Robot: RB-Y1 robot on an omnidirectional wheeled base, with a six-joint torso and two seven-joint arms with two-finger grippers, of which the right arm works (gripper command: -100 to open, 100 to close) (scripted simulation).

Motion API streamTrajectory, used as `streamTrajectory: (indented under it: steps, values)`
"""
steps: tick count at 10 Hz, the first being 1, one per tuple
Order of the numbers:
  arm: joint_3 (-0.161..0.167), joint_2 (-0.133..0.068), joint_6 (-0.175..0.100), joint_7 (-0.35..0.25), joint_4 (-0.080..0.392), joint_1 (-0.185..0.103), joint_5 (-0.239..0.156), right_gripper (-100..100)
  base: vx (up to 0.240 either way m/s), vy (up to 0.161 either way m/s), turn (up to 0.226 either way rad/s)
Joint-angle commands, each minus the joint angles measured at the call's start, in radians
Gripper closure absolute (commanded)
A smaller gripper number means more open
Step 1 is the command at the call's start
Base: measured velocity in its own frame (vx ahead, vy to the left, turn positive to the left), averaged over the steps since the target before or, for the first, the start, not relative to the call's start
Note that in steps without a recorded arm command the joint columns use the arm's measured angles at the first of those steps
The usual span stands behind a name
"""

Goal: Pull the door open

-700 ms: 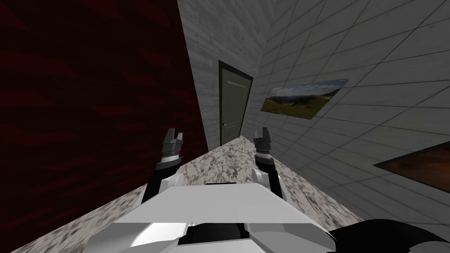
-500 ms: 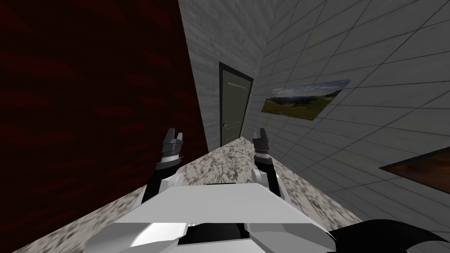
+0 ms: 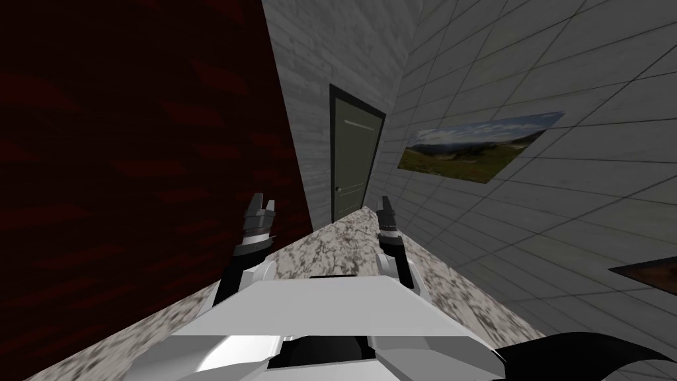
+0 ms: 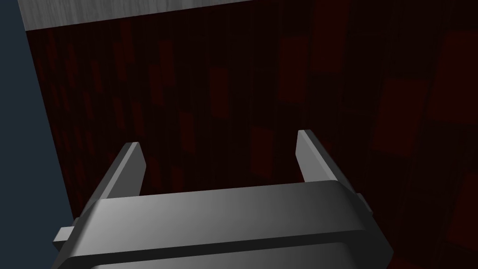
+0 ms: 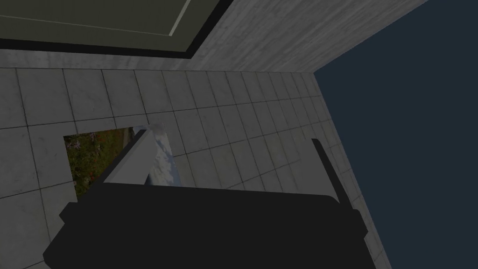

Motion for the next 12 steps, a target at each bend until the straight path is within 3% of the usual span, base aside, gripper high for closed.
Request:
streamTrajectory:
  steps: [1,12]
  values:
    - [-0.004,-0.009,-0.009,0.022,0.03,-0.01,0.007,-100,0.106,-0.006,0.019]
    - [-0.006,-0.04,-0.066,0.202,0.271,-0.092,0.077,-100,0.095,-0.014,0.025]
